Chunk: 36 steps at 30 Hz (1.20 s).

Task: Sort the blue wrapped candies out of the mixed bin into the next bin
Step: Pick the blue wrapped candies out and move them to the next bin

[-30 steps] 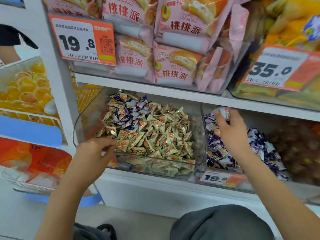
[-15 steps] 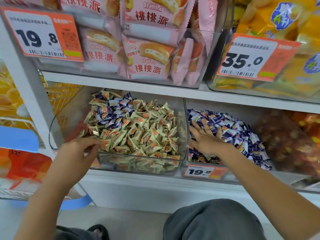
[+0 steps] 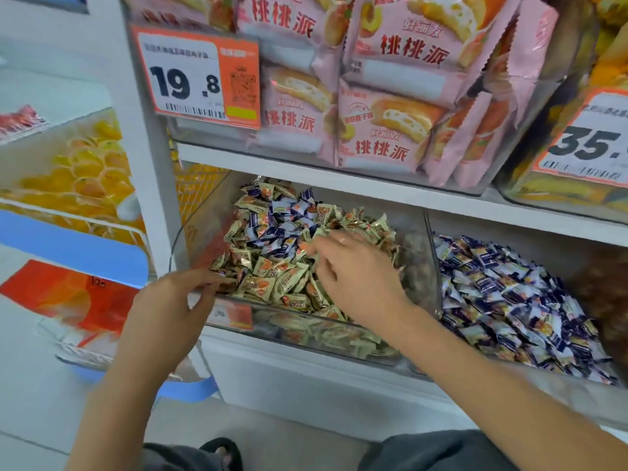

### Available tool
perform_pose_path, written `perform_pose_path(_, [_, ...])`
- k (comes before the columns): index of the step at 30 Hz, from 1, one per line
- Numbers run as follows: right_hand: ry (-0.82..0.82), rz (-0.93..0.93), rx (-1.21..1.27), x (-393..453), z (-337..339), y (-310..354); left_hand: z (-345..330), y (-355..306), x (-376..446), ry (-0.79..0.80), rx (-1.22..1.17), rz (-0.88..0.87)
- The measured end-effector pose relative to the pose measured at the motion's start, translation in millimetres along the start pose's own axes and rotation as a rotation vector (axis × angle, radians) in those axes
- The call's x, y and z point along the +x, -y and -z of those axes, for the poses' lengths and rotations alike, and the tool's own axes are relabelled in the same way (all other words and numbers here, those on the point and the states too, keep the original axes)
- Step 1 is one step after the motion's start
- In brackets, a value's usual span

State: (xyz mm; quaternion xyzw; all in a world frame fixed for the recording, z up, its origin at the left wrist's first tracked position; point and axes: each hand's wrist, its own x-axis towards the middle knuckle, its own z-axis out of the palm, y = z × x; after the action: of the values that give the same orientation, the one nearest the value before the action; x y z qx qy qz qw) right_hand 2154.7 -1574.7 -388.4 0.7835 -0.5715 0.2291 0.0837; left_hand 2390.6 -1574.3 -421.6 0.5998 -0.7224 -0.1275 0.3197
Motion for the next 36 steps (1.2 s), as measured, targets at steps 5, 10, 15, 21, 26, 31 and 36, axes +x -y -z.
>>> perform_pose_path(5, [0.480,0.108,0.027,94,-64,9,-2,0,2,-0.002,-0.010,0.032])
perform_pose_path(10, [0.556,0.101,-0.134,118,-122,-8,-3,2,8,0.004,-0.018,-0.011])
perform_pose_path(15, [0.498,0.154,-0.254,134,-129,1,-1,5,10,0.038,-0.030,-0.012])
perform_pose_path(21, [0.442,0.240,-0.175,132,-127,5,1,9,7,0.082,-0.055,0.024])
perform_pose_path(26, [0.406,-0.006,0.249,123,-114,4,0,9,7,0.078,-0.050,0.025])
perform_pose_path(31, [0.390,-0.334,0.757,112,-81,5,-1,8,8,0.082,-0.054,0.018])
perform_pose_path(36, [0.358,-0.600,1.180,102,-60,7,-3,3,9,0.079,-0.061,0.024])
